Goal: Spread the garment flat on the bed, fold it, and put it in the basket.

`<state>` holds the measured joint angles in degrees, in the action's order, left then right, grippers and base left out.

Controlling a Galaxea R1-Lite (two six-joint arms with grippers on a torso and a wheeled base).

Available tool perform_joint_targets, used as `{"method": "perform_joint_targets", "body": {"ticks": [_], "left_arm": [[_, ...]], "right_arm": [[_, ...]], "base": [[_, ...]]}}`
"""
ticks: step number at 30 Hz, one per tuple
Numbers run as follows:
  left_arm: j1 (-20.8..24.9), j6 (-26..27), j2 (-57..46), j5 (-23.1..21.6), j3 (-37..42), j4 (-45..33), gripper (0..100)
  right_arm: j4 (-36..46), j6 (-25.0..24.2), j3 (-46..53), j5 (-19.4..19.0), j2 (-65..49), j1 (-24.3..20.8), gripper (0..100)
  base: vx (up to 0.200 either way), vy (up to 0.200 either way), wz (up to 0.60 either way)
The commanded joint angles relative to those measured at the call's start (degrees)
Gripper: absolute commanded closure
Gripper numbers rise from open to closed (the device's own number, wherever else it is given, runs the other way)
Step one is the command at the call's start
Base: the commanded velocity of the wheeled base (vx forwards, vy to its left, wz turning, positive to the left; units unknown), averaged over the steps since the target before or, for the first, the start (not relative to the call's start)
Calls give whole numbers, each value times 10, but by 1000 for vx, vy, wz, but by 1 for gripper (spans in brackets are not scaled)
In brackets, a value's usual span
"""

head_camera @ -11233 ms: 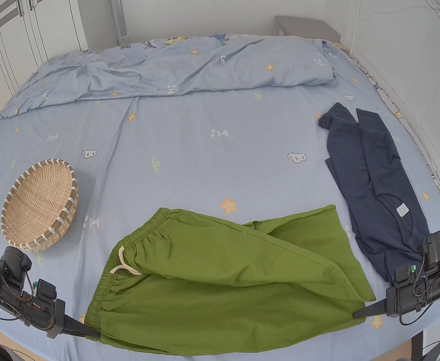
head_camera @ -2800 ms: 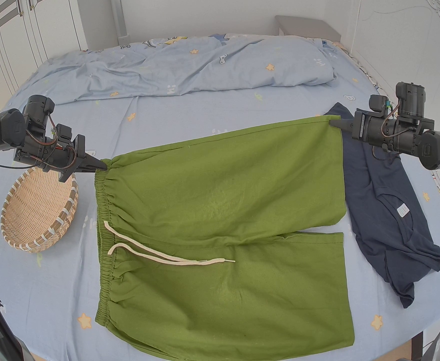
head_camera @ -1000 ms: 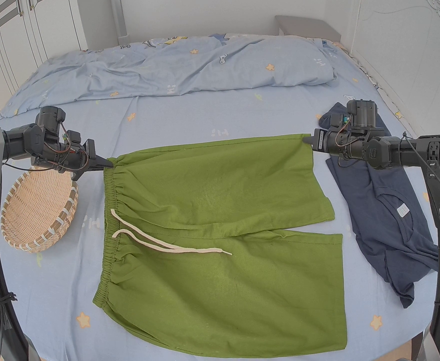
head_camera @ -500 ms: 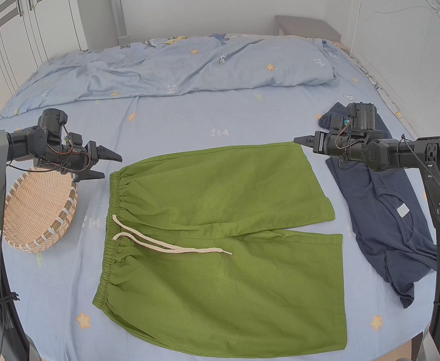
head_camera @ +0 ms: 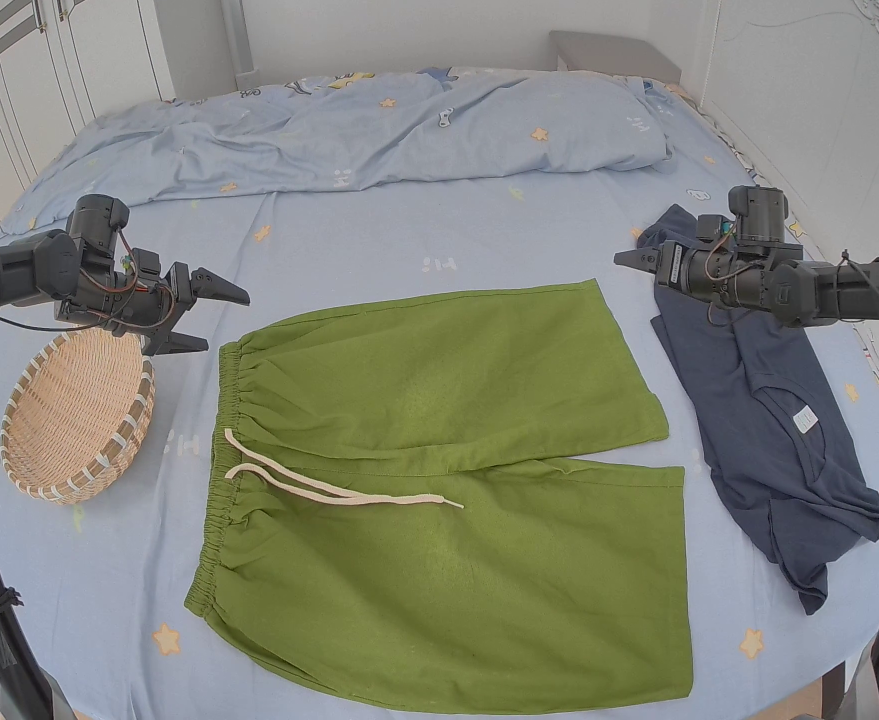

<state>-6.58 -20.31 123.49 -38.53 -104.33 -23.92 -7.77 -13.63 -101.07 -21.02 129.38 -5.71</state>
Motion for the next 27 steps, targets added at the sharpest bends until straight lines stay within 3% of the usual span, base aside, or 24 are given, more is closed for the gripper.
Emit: {"method": "perform_joint_targets", "body": {"ticks": [1, 3, 4, 5, 8, 13, 19, 27], "left_arm": [[23, -63, -163, -6, 149, 1, 0], [18, -66, -218, -8, 242, 5, 0], [18, -66, -218, -8, 242, 5, 0], [17, -64, -258, -25, 325, 11, 0], [5, -61, -317, -73, 466, 35, 0], [-12, -26, -392, -111, 671, 114, 0], [-12, 54, -392, -110, 835, 215, 0], [-41, 209, -279, -103, 940, 345, 0]], "right_arm": [[-10, -9, 229, -3, -190, 6, 0], [-32, -10, 339, -3, -251, 4, 0], [-32, -10, 339, -3, -251, 4, 0], [-56, -10, 429, -3, -296, 3, 0], [-103, -12, 570, -5, -359, 1, 0], [-189, -27, 755, -18, -429, 1, 0], [-271, -41, 875, -41, -432, -26, 0], [-325, -47, 921, -39, -432, -69, 0]], "base": [[0, 0, 0], [0, 0, 0], [0, 0, 0], [0, 0, 0], [0, 0, 0], [0, 0, 0], [0, 0, 0], [0, 0, 0]]}}
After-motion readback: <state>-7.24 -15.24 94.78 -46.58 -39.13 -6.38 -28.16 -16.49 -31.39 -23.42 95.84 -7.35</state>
